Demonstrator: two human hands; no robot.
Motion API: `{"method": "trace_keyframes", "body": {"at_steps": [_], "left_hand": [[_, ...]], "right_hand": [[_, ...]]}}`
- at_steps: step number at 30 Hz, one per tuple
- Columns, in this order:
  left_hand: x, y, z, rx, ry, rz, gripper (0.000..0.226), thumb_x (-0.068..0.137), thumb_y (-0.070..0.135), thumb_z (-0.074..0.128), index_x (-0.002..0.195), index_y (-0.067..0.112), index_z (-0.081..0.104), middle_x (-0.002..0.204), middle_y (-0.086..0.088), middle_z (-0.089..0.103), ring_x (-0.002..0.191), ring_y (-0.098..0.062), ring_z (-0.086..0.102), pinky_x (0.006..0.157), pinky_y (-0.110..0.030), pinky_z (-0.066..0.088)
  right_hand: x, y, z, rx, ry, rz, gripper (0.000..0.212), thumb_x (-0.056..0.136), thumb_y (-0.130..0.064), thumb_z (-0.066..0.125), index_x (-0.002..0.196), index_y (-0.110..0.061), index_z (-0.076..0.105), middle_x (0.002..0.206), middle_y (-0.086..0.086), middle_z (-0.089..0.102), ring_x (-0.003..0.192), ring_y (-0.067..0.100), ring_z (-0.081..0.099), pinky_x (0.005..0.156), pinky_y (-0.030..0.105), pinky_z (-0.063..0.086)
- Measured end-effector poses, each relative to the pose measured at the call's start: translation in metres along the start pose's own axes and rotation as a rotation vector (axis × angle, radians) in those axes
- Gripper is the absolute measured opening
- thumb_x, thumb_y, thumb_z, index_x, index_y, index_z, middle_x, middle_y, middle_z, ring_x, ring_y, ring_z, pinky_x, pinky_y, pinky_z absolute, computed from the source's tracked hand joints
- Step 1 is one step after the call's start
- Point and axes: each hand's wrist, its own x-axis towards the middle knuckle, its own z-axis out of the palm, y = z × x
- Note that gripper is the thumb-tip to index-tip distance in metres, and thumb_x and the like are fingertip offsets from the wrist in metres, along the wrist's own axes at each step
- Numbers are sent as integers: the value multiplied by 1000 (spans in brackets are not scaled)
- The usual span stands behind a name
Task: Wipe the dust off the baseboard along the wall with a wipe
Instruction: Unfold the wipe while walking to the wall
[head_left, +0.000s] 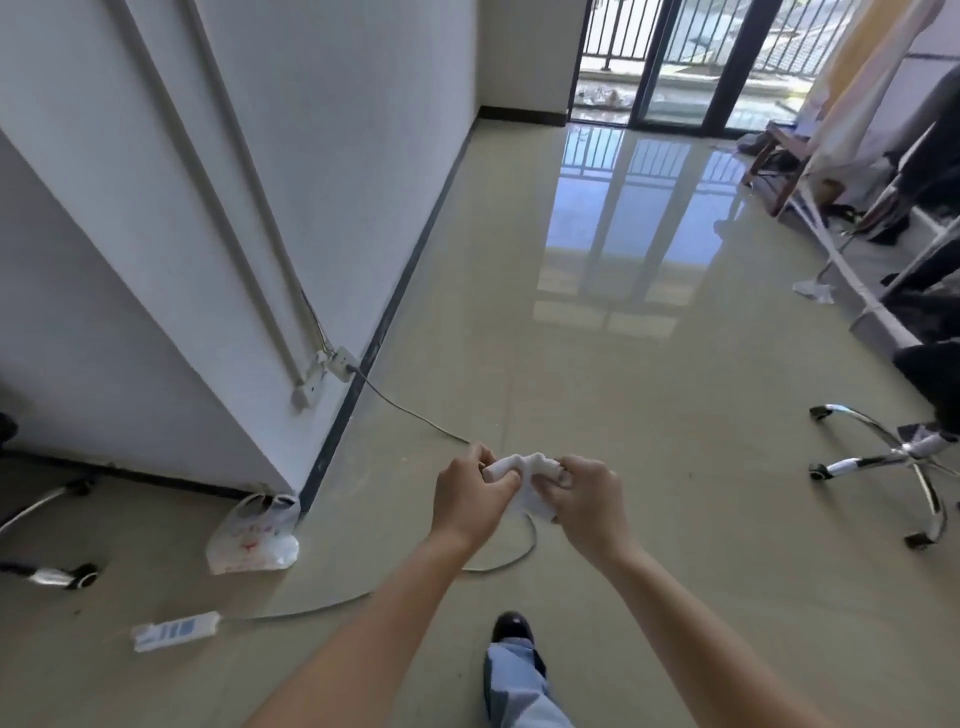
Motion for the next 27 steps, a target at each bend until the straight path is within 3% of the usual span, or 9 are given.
{"method": "trace_keyframes", "body": {"at_steps": [2,5,7,9,12,17,21,24,27], "left_hand": [[55,12,8,-81,-35,-69,25,84,33,66,80,10,57,65,1,60,61,-15,53,60,-27,46],[124,29,2,-357,-105,-221,26,91,32,58,86,8,67,88,-13,73,73,-20,63,71,-32,53],[163,36,-13,-475,-76,-290,29,95,29,48,89,12,71,92,-11,74,80,-20,67,68,-27,51],[201,34,-31,-561,-38,-342,35,98,28,40,96,13,72,93,-8,75,87,-20,69,71,-26,51],[252,26,-55,-654,-21,-429,37,100,31,34,106,13,66,97,-8,74,89,-17,69,79,-28,50],[356,1,-88,-853,-73,-502,38,102,38,29,119,14,52,103,-11,73,95,-17,68,84,-34,47],[425,-18,-108,-906,-49,-583,36,102,43,24,115,20,47,105,-8,73,80,-12,64,71,-32,36],[462,-38,-119,-871,28,-642,31,101,41,27,109,21,50,100,-5,75,71,-12,55,67,-31,34],[493,-76,-122,-744,171,-688,23,101,30,34,105,18,54,96,-5,72,69,-13,52,59,-26,35]], "right_hand": [[60,-2,6,12,-46,24,41,84,-22,60,51,-11,39,48,-4,35,52,13,32,45,25,29],[140,-19,20,171,-197,168,36,73,-37,50,59,-4,52,52,-1,46,54,14,44,57,38,53],[185,-36,31,345,-327,307,27,76,-25,46,66,-5,63,68,8,60,63,18,57,66,39,59],[228,-55,46,539,-439,451,20,81,-5,45,79,1,63,81,17,63,69,23,62,61,29,57],[279,-74,72,669,-545,548,24,88,-18,51,95,-1,67,85,16,65,78,26,65,68,30,55],[380,-103,141,560,-598,542,46,80,-43,69,101,-1,70,95,18,70,84,24,69,70,28,56],[439,-123,191,520,-604,558,28,85,-25,66,97,0,67,84,10,67,73,18,65,65,25,53],[480,-129,228,486,-566,635,13,86,-8,60,93,2,64,89,16,63,76,24,62,67,29,54],[523,-120,275,385,-577,648,14,85,-3,60,97,3,61,91,17,60,81,27,59,65,30,55]]}}
